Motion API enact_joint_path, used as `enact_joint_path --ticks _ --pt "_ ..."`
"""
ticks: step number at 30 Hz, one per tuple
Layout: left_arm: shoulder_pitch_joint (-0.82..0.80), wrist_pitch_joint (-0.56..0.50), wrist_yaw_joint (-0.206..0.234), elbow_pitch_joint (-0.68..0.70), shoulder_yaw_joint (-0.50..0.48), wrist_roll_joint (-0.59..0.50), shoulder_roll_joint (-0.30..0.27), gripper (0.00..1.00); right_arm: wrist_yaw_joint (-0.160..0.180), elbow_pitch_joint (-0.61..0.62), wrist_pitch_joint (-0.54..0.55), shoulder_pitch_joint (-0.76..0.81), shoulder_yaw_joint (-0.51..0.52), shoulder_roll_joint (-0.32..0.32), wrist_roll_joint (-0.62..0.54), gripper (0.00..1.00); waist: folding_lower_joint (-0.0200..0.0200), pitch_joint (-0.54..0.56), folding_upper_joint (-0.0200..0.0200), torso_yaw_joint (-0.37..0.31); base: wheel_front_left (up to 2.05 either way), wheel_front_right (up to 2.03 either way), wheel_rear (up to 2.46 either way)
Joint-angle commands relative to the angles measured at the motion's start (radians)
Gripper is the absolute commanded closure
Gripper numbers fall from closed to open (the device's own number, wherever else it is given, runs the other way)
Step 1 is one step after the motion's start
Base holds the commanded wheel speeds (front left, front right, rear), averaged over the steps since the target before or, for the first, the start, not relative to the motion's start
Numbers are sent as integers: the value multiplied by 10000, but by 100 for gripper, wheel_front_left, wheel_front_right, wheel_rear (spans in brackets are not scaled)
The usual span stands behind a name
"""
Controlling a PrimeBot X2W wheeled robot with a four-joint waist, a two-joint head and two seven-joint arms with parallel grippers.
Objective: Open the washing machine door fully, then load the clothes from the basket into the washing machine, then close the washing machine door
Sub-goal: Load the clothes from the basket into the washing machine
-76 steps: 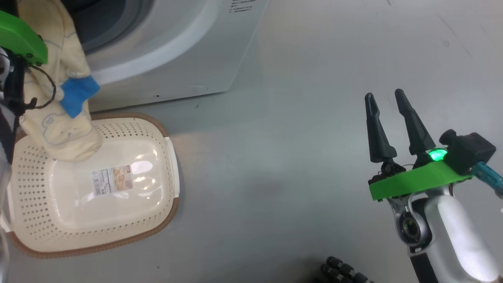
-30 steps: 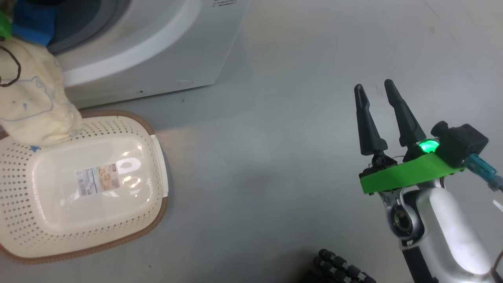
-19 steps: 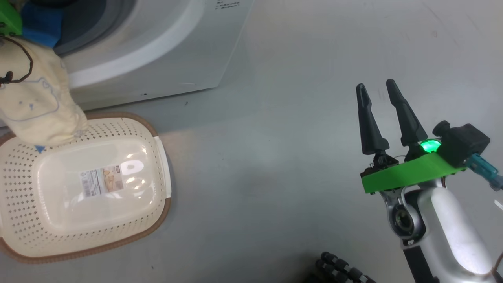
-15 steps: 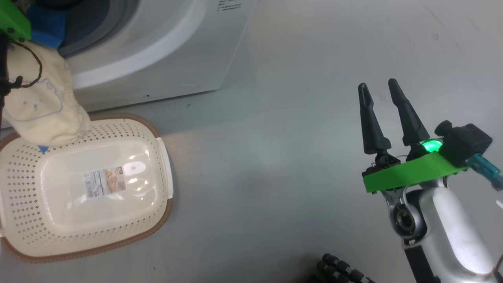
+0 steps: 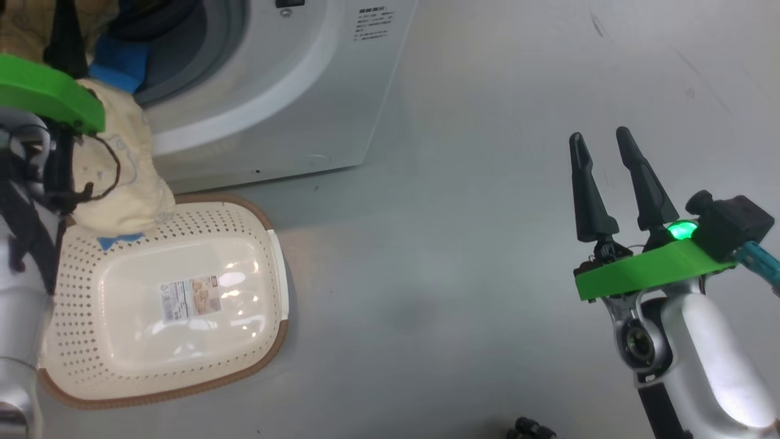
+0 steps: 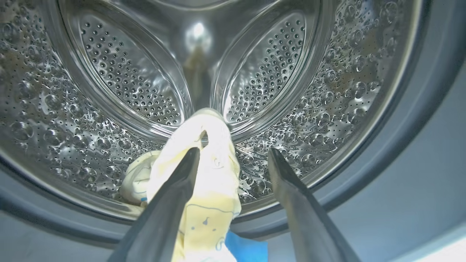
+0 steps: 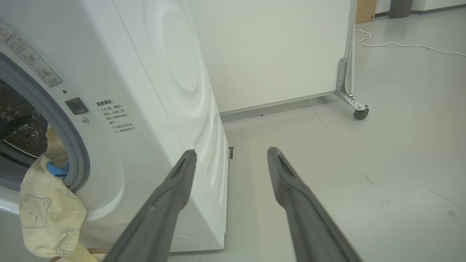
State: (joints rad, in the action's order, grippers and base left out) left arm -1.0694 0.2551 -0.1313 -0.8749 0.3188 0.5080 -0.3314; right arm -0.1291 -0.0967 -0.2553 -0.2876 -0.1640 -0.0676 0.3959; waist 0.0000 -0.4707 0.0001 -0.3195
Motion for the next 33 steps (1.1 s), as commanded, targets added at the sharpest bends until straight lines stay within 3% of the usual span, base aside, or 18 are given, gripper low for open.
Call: enact_joint_path --ticks 1,11,33 --pt "148 65 6 552 -456 -160 -271 0 -16 256 -65 248 -107 -230 -32 0 0 258 -1 153 0 0 0" --pt "2365 66 6 2072 -1346 -802 354 0 -16 167 -65 683 -32 -717 -49 0 0 1154 -1 665 0 0 0" --pt "6147 66 6 4379 -2507 -1482 939 0 -16 210 -65 1691 477 -1270 -60 0 0 2263 -1 1832 0 0 0"
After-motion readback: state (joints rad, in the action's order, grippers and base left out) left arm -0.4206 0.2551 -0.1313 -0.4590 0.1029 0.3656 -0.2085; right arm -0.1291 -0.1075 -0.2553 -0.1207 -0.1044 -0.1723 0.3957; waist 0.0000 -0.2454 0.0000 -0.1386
